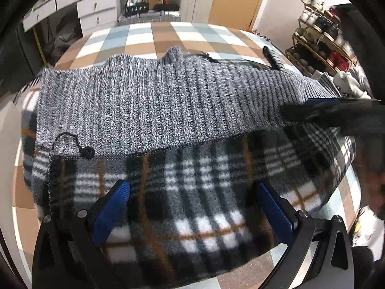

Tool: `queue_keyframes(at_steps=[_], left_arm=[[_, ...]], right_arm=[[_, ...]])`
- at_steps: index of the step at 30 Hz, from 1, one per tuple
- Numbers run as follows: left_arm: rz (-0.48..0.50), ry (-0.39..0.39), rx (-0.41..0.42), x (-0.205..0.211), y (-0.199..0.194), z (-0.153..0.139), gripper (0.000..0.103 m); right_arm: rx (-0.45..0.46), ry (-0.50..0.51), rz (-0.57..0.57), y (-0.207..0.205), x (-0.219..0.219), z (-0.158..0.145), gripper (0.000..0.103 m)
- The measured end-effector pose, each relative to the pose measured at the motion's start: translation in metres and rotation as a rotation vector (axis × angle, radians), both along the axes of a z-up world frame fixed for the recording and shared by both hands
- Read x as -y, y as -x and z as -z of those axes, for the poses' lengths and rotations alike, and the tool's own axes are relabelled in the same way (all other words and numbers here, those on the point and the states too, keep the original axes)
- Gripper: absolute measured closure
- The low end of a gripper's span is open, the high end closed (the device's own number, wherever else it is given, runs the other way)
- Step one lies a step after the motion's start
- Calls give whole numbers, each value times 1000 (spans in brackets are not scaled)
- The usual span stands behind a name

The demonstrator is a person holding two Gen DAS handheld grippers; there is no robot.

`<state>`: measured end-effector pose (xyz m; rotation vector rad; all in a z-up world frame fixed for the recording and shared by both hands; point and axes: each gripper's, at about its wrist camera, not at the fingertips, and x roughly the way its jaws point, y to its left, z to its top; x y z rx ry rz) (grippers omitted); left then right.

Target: Fold large clothes

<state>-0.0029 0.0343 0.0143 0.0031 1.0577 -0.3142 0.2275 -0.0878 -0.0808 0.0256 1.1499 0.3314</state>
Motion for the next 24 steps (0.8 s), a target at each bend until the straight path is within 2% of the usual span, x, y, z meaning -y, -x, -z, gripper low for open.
queue_keyframes(at_steps=[2, 6, 9, 12, 15, 17, 20, 24], left_arm=[[-18, 0, 21, 4, 4, -4, 1], [-33, 27, 94, 9, 18, -23, 1], [-21, 34, 174, 19, 32, -40, 1], [9, 9, 210, 33, 36, -45, 1], [43, -29, 229, 48, 34, -46, 1], [54, -50, 230, 52, 34, -44, 1], [42, -88, 220, 54, 25, -37, 1], [26, -87, 191, 56, 19, -33, 1]], right_arm=[[45, -169, 46, 26, 33, -17, 3], [132, -306, 130, 78, 86, -23, 3], [159, -375, 236, 106, 126, -11, 3], [171, -508, 341, 125, 162, 11, 3], [81, -586, 378, 121, 174, 26, 2], [85, -587, 389, 122, 176, 28, 2], [41, -639, 405, 120, 180, 38, 2], [-17, -678, 416, 115, 184, 46, 2]])
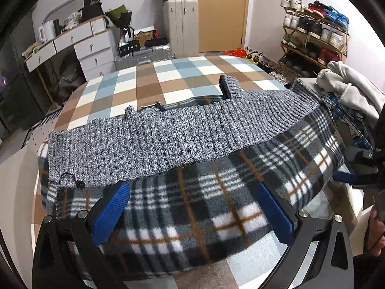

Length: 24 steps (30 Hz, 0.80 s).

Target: Fold large clothes

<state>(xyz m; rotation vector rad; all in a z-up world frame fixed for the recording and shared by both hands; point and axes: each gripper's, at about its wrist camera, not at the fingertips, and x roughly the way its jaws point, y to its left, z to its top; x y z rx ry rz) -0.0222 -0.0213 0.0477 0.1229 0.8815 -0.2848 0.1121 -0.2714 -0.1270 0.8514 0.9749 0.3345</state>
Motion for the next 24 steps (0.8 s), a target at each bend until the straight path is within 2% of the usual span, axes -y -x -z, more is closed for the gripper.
queue_keyframes(at_steps=[3, 8, 13, 15, 18, 21, 24], left_arm=[[-18, -3, -13, 2, -5, 1, 1], [-21, 22, -50, 12, -11, 5, 1], [2, -36, -90, 29, -16, 16, 1], [1, -53, -145, 32, -21, 28, 1], [-32, 27, -178, 22, -26, 33, 1], [-24, 30, -193, 23, -25, 34, 1], [-15, 31, -200, 23, -21, 33, 1]], right_arm=[[-38, 4, -7, 7, -4, 2, 2], [-36, 13, 27, 6, 2, 2, 2], [-61, -24, 109, 5, 20, 11, 2], [-54, -21, 131, 1, 24, 12, 1], [-51, 10, 147, -2, 20, 11, 0], [-29, 60, 124, -16, 5, 8, 0], [21, 48, 119, -15, 3, 2, 0]])
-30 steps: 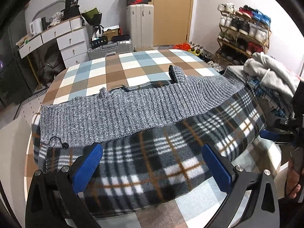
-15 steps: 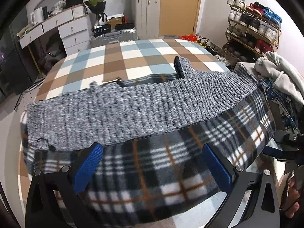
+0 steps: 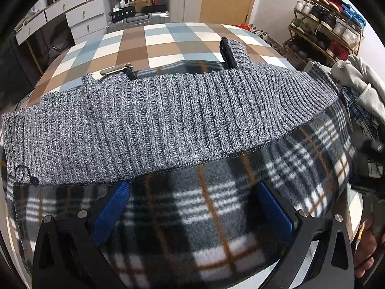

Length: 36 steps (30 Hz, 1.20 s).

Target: Fold large clothes

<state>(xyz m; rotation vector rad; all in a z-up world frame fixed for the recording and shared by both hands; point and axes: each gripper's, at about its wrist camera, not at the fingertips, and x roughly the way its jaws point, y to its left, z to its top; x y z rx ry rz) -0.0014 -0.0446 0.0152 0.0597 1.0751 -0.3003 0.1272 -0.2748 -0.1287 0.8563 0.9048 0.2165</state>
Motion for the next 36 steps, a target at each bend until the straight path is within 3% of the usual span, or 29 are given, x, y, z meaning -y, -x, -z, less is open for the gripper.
queue_keyframes(at_steps=[3, 5, 7, 10, 16, 18, 20, 21, 23, 26, 31, 36], left_arm=[[10, 4, -1, 0, 4, -1, 1], [14, 3, 1, 0, 3, 0, 1], [15, 2, 3, 1, 4, -1, 1], [17, 3, 2, 0, 3, -1, 1], [25, 4, -1, 0, 2, -2, 1], [27, 2, 2, -1, 2, -2, 1], [32, 4, 2, -1, 2, -1, 1], [35, 4, 2, -1, 2, -1, 1], [38, 2, 1, -1, 1, -1, 1], [38, -1, 0, 1, 3, -1, 1], [77, 13, -9, 8, 12, -2, 1], [202, 31, -41, 28, 31, -9, 1]], right_arm=[[181, -76, -8, 12, 5, -26, 0], [242, -31, -33, 17, 3, -37, 0], [199, 16, -41, 14, -3, -31, 0], [64, 34, -17, 4, -1, -7, 0], [-1, 143, 96, -5, 16, 5, 1], [2, 152, 122, -10, 20, 6, 6], [24, 177, 127, -15, 16, 4, 32], [40, 187, 119, -15, 16, 1, 40], [79, 187, 112, -8, 16, -4, 76], [137, 179, 108, 1, 20, -15, 82], [198, 259, 72, 12, 13, -38, 83], [258, 372, 73, 36, 18, -55, 84]])
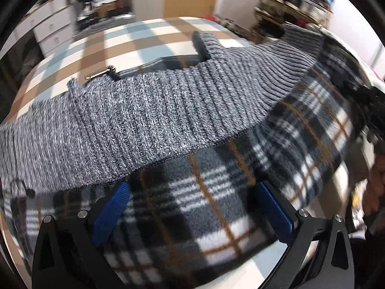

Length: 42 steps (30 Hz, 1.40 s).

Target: Fold large clothes

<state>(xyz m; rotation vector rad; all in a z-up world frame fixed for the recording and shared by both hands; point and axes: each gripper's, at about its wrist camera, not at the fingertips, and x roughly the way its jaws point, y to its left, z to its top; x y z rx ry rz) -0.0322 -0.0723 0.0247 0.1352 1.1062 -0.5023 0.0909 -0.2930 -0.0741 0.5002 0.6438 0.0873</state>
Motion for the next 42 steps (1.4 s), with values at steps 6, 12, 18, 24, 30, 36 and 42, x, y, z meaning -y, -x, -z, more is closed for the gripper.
queue_keyframes(at_steps=[6, 12, 18, 24, 30, 36, 42], left_arm=[[51, 209, 47, 13, 0, -54, 1], [62, -62, 34, 61, -52, -35, 1], [210, -140, -20, 57, -71, -40, 1], [512, -265, 94, 81, -60, -43, 1], [545, -321, 35, 85, -74, -15, 21], [431, -224, -35, 73, -77, -37, 75], [422, -294, 22, 81, -59, -43, 93]], right_arm=[[-4, 72, -30, 2, -2, 3, 84], [13, 74, -39, 1, -8, 0, 84], [-6, 68, -55, -4, -2, 6, 84], [-14, 32, -66, -9, 4, 7, 83], [-22, 18, -74, -9, 7, 9, 83], [-20, 8, -74, -11, 8, 8, 83], [-24, 7, -72, -12, 9, 7, 83]])
